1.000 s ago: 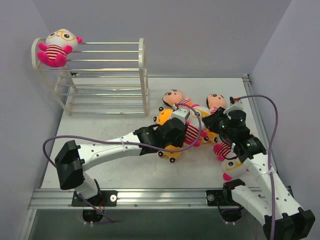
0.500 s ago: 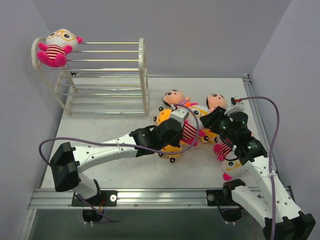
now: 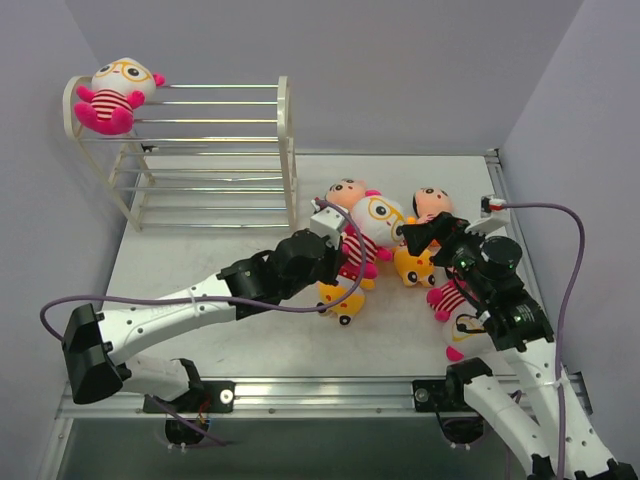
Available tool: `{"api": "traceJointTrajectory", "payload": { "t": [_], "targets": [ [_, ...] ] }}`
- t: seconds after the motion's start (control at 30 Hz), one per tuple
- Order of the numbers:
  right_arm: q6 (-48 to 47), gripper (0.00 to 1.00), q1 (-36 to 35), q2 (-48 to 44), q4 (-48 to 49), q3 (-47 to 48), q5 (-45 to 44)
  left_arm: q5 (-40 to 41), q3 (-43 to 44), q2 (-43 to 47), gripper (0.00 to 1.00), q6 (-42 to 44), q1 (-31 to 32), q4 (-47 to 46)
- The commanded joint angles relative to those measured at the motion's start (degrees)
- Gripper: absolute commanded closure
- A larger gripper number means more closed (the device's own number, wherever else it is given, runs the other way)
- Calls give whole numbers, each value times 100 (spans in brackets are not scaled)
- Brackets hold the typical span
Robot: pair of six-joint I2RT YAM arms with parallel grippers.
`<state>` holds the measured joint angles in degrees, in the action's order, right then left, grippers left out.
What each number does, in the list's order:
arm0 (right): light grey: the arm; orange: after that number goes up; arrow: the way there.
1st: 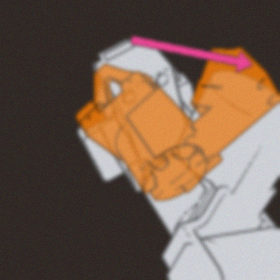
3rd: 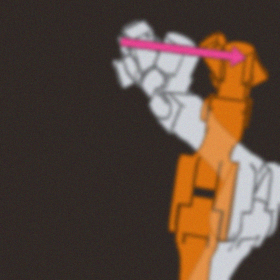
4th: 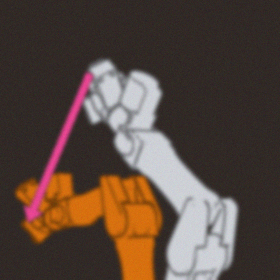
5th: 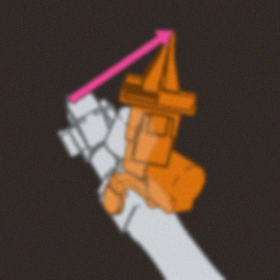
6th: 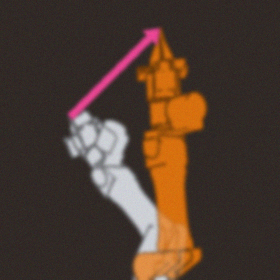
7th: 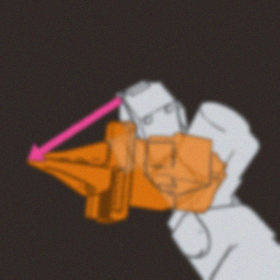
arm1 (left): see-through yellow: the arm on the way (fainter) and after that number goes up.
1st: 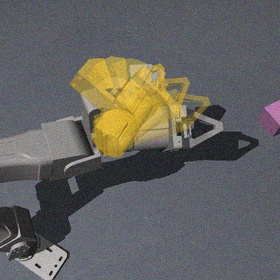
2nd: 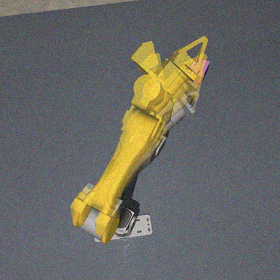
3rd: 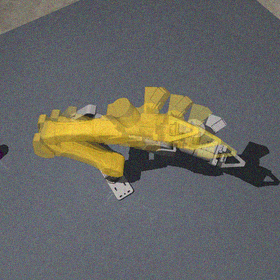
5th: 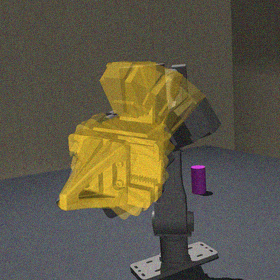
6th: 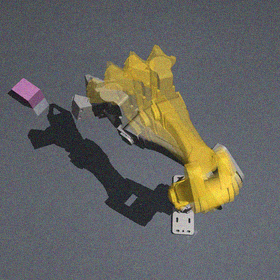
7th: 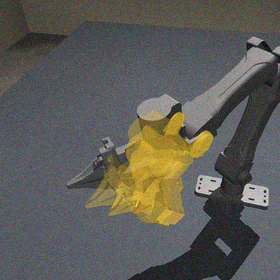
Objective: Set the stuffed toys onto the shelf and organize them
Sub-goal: Pass the stuffed toy from the right arm to the left, then place the stuffed toy onto shelf
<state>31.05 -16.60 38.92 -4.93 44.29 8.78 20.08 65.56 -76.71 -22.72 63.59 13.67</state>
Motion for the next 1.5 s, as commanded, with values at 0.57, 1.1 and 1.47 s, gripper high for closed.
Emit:
{"api": "traceJointTrajectory", "payload": {
  "t": [0.57, 1.1, 1.47],
  "targets": [
    [-855, 0, -28, -1607, 361, 88, -1467, -943, 1782, 1141, 98, 804, -1269, -146],
    [-1144, 1, -36, -1062, 590, -114, -1080, -1971, 3806, 701, 97, 726, -4264, 1435],
    [-1233, 1, -80, -886, 712, -316, -930, -3791, 4878, -309, 98, 514, -6727, 2403]
  ]
}}
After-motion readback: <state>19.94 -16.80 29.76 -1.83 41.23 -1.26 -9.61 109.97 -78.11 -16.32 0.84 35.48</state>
